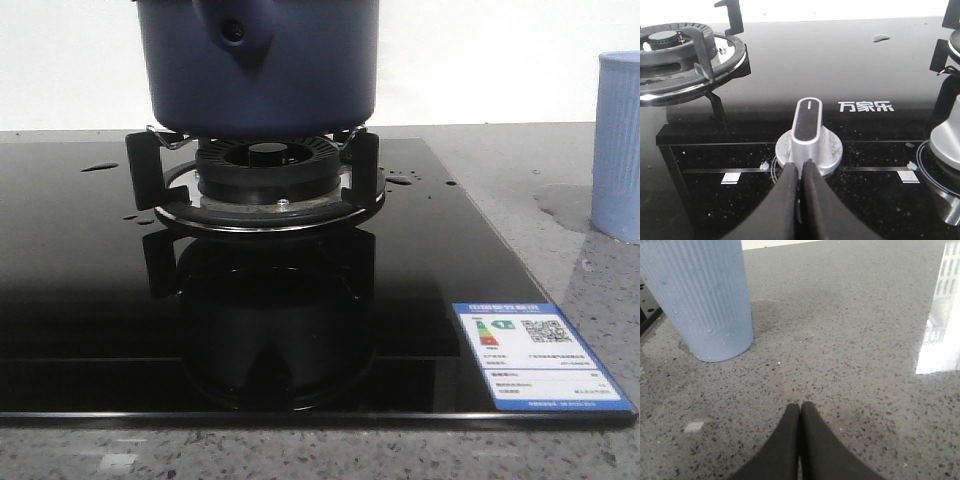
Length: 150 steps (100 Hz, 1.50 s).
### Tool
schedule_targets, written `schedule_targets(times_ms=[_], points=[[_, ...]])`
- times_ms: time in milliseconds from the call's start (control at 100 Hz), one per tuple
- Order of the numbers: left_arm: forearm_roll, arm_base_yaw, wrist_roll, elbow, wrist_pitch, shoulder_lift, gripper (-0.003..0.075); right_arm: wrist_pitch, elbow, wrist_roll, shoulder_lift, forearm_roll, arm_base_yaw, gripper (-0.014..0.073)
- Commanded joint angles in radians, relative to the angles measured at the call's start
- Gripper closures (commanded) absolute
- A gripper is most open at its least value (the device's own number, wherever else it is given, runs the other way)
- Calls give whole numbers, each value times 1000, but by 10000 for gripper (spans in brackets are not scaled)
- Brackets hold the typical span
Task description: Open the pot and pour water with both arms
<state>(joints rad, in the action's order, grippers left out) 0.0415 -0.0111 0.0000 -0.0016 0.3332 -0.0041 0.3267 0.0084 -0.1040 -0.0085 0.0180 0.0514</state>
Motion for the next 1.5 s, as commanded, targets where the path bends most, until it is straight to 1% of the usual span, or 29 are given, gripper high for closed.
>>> schedule_targets(times_ms=[0, 710, 810, 880, 910, 930, 940, 960, 970, 980, 1010, 1070, 1130, 1180, 1290, 1350, 1410, 1490], points=[[-11, 1, -7, 36, -44, -26, 739, -15, 27, 11, -19, 1, 6, 661], [-11, 1, -7, 36, -44, -26, 739, -15, 27, 11, -19, 1, 6, 661], [-11, 1, -7, 36, -50, -26, 739, -79, 27, 11, -19, 9, 6, 661], [-27, 1, -7, 36, -92, -26, 739, -153, 27, 11, -19, 5, 6, 661], [-74, 1, -9, 36, -138, -26, 739, -193, 27, 11, -19, -4, 6, 661], [-138, 1, -14, 36, -159, -26, 739, -215, 27, 11, -19, -18, 6, 661], [-193, 1, -17, 36, -180, -26, 739, -223, 27, 11, -19, -18, 6, 661], [-256, 1, -25, 36, -210, -26, 739, -248, 27, 11, -19, -41, 6, 661], [-324, 1, -30, 36, -218, -26, 739, -256, 27, 11, -19, -51, 6, 661], [-358, 1, -32, 36, -236, -26, 739, -273, 27, 11, -19, -61, 6, 661], [-532, 1, -32, 36, -266, -26, 739, -307, 27, 11, -19, -126, 6, 661], [-753, 1, -32, 36, -326, -26, 739, -360, 27, 11, -19, -231, 6, 661], [-874, 1, -32, 36, -380, -26, 739, -379, 27, 11, -19, -300, 6, 661], [-947, 1, -32, 36, -424, -26, 739, -381, 27, 11, -19, -325, 6, 661], [-1057, 1, -32, 36, -476, -26, 739, -379, 27, 11, -19, -327, 6, 661], [-1109, 1, -32, 36, -474, -26, 739, -381, 25, 11, -19, -330, 6, 661], [-1176, 1, -32, 32, -466, -26, 739, -373, 16, 11, -19, -363, 6, 661], [-1187, 1, -32, 12, -434, -26, 739, -327, -19, 11, -19, -412, 6, 661]])
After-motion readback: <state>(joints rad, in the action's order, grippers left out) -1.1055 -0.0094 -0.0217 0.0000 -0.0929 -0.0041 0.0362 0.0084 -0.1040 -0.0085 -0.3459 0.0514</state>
